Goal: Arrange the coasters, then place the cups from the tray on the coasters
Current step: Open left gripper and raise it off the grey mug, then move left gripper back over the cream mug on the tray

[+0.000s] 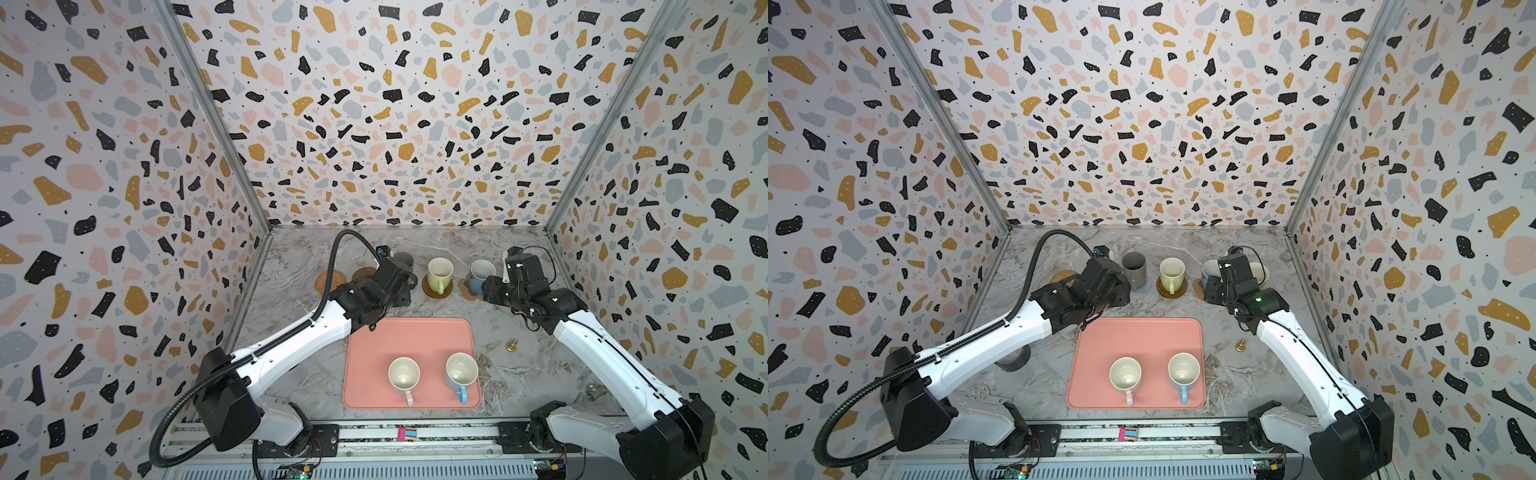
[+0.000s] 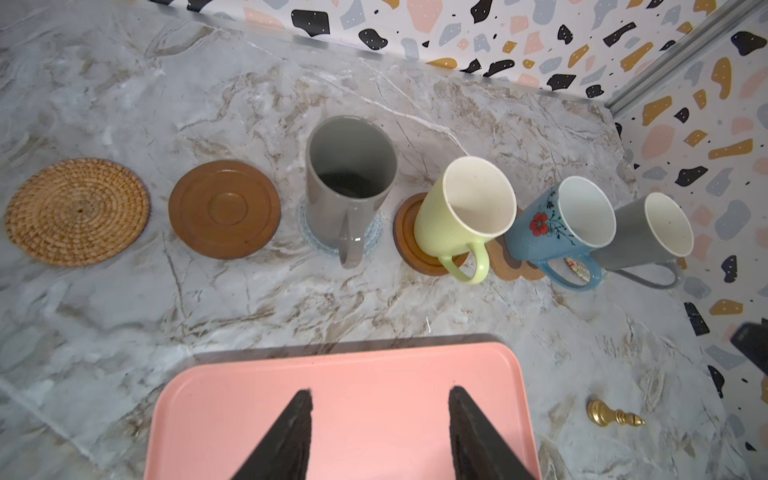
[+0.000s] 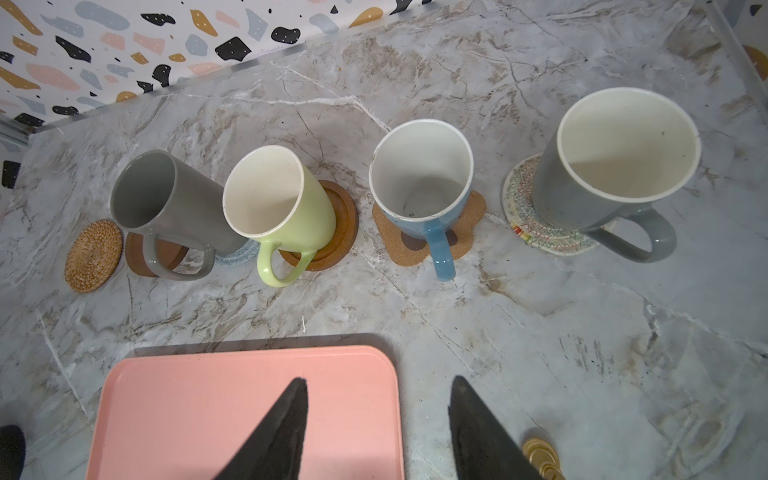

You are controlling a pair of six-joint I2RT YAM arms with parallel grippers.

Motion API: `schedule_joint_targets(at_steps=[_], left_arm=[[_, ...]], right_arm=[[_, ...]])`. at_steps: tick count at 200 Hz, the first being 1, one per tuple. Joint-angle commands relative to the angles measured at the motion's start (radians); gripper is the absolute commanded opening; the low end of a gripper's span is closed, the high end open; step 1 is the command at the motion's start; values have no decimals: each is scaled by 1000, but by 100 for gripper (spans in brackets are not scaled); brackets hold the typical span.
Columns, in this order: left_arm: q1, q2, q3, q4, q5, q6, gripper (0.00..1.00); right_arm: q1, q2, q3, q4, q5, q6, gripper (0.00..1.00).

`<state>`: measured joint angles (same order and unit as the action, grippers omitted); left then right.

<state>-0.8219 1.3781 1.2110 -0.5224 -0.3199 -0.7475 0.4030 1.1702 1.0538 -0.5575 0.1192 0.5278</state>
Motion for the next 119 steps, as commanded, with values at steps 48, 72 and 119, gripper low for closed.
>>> schedule_joint_targets(at_steps=[48, 72, 119], left_arm=[[-150, -150, -77, -163, -28, -172, 55], [-238, -167, -82, -205, -36, -239, 56], [-383, -215, -120, -246, -84, -418, 56]], right_arm=[[-4, 23, 9, 54, -63, -50, 56], [-4, 35, 9, 68, -79, -58, 56], [-4, 44, 9, 89, -84, -96, 56]])
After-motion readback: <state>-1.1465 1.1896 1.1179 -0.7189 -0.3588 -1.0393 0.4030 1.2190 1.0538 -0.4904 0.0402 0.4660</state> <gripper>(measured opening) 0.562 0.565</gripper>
